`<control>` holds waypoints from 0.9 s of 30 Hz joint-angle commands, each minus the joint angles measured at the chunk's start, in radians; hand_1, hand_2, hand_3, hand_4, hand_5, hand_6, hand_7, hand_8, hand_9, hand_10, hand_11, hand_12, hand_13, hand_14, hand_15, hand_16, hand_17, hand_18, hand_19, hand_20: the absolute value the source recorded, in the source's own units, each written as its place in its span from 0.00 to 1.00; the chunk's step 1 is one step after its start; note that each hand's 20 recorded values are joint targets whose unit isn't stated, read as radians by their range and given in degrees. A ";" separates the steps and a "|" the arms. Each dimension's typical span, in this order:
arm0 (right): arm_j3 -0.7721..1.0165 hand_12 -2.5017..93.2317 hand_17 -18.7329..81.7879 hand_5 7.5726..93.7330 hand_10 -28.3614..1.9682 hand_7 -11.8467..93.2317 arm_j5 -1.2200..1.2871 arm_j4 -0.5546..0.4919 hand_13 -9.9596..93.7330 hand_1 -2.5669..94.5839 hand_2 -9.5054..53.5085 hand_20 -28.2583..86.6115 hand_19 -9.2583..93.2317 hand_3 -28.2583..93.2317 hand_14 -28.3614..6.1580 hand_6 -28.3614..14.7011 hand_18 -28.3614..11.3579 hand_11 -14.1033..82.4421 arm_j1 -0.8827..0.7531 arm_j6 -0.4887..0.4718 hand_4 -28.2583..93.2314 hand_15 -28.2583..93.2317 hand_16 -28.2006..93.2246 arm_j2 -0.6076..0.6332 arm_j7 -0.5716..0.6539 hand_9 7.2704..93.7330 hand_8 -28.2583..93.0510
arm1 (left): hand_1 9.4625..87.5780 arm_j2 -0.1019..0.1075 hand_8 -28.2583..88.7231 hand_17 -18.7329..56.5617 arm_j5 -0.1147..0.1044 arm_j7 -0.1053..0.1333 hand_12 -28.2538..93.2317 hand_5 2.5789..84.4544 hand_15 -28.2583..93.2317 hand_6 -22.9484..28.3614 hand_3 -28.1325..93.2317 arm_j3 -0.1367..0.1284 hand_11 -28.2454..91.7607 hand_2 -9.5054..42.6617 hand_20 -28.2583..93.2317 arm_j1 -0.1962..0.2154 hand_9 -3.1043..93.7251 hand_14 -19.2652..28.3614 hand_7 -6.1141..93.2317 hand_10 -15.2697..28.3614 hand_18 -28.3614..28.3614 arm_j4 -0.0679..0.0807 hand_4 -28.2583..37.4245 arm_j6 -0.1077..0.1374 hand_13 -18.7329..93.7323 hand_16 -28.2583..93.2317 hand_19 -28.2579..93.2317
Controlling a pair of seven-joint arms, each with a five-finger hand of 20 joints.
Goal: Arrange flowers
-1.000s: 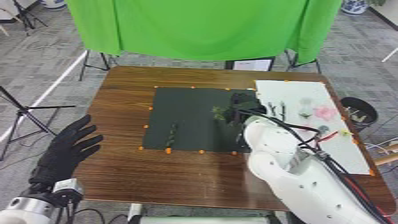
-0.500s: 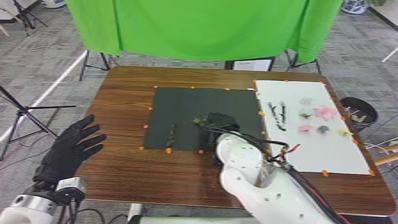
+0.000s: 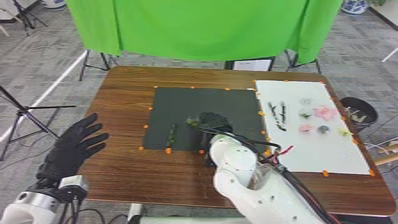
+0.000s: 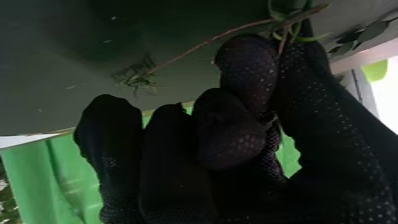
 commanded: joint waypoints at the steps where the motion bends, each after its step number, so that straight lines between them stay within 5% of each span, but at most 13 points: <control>1: 0.009 0.54 0.75 0.86 0.71 0.62 -0.016 0.005 0.93 0.30 0.09 0.92 1.00 0.98 0.65 0.75 0.13 0.79 -0.013 -0.022 0.14 0.96 0.56 -0.009 0.010 0.97 0.47 | 0.22 -0.002 0.13 0.13 0.001 -0.013 0.37 0.25 0.55 0.49 0.80 -0.002 0.44 0.11 0.34 0.007 0.23 0.73 0.31 0.61 0.90 0.003 0.03 -0.009 0.33 0.23 0.58; 4: 0.014 0.54 0.75 0.86 0.71 0.63 -0.016 0.001 0.93 0.29 0.10 0.92 1.00 0.96 0.65 0.74 0.13 0.79 -0.019 -0.030 0.12 0.96 0.56 -0.008 0.012 0.97 0.44 | 0.22 -0.002 0.13 0.13 0.001 -0.012 0.37 0.25 0.55 0.49 0.80 -0.002 0.44 0.11 0.34 0.009 0.23 0.74 0.30 0.62 0.90 0.003 0.03 -0.009 0.32 0.23 0.58; 9: 0.031 0.54 0.75 0.86 0.71 0.70 -0.016 -0.010 0.93 0.26 0.12 0.92 1.00 0.95 0.65 0.73 0.13 0.79 -0.024 -0.055 0.11 0.96 0.56 -0.009 0.025 0.97 0.21 | 0.22 -0.003 0.14 0.12 0.002 -0.015 0.37 0.25 0.56 0.50 0.80 -0.002 0.44 0.10 0.34 0.007 0.23 0.74 0.30 0.63 0.90 0.003 0.04 -0.011 0.32 0.23 0.58; 27: 0.064 0.54 0.74 0.86 0.71 0.68 0.040 -0.111 0.93 0.20 0.09 0.92 1.00 0.89 0.65 0.72 0.13 0.77 -0.020 -0.102 0.06 0.95 0.56 0.011 -0.003 0.96 0.19 | 0.24 -0.006 0.15 0.12 0.001 -0.011 0.38 0.26 0.57 0.52 0.79 -0.006 0.43 0.09 0.32 0.014 0.23 0.75 0.27 0.64 0.90 0.002 0.05 -0.010 0.31 0.22 0.59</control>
